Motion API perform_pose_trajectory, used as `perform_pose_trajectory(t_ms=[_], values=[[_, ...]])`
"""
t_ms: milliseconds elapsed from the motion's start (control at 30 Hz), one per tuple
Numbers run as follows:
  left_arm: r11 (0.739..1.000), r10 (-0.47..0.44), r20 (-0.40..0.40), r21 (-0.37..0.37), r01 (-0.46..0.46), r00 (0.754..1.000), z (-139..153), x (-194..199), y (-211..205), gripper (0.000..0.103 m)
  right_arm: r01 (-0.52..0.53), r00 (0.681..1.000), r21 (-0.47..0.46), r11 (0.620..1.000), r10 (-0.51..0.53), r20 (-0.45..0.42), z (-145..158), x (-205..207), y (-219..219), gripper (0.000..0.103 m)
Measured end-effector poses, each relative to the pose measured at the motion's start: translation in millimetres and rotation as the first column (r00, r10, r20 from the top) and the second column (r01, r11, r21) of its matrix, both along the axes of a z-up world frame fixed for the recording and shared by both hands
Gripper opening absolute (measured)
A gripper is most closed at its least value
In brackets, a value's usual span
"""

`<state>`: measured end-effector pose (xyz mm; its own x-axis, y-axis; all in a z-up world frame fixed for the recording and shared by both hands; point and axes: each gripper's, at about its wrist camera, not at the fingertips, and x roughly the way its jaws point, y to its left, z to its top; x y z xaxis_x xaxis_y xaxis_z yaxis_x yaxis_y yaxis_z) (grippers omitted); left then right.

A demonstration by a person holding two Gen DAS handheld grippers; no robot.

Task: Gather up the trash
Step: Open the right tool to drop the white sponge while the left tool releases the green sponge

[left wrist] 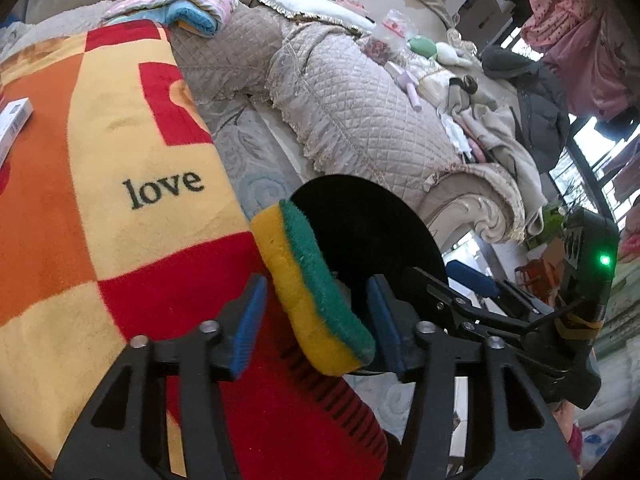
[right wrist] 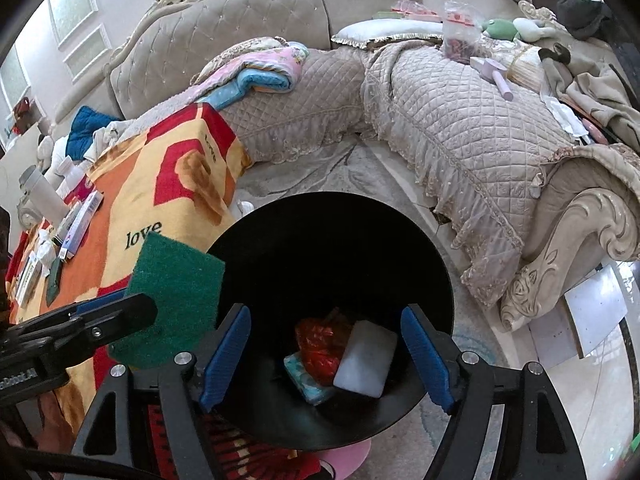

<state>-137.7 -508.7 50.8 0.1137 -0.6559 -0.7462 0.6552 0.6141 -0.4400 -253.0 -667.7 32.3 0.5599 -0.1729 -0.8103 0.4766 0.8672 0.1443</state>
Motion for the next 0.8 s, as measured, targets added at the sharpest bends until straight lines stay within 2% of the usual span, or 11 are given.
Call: perform_pose_trajectory(t_ms=[133, 267, 367, 600, 700, 800], values=[[1.000, 0.008, -0.004, 0.001, -0.008, 1.000, 2, 2, 6, 0.053, 0.001, 1.000, -0.006, 1.000, -0.001, 0.002, 4, -1, 1, 0.076], [0.998, -0.014, -0.036, -0.054, 0.012, 0.999, 5, 5, 10, 0.057, 0.004, 1.000, -0.005, 1.000, -0.004, 0.011, 7, 0, 3, 0.077], [0.998, -0.013, -0.031, -0.066, 0.011, 0.999, 10, 4, 10, 0.059, 0.004, 1.000, -0.008, 1.000, -0.004, 0.018, 10, 0, 4, 0.077], [1.000, 0.029, -0.055, 0.002, -0.028, 0.998, 3, 3, 15, 0.059, 0.010, 1.000, -0.025, 1.000, -0.009, 0.022, 15, -3, 3, 0.077], [1.000, -0.001, -0.081, 0.007, 0.002, 0.997, -5, 0, 11, 0.059, 0.025, 0.999, -0.023, 0.999, -0.025, 0.024, 16, -5, -2, 0.077], [0.997, -0.067, -0.102, -0.043, 0.063, 0.993, -4, -7, 4, 0.059, 0.049, 0.998, -0.024, 0.999, -0.048, 0.030, 18, -10, -10, 0.078]])
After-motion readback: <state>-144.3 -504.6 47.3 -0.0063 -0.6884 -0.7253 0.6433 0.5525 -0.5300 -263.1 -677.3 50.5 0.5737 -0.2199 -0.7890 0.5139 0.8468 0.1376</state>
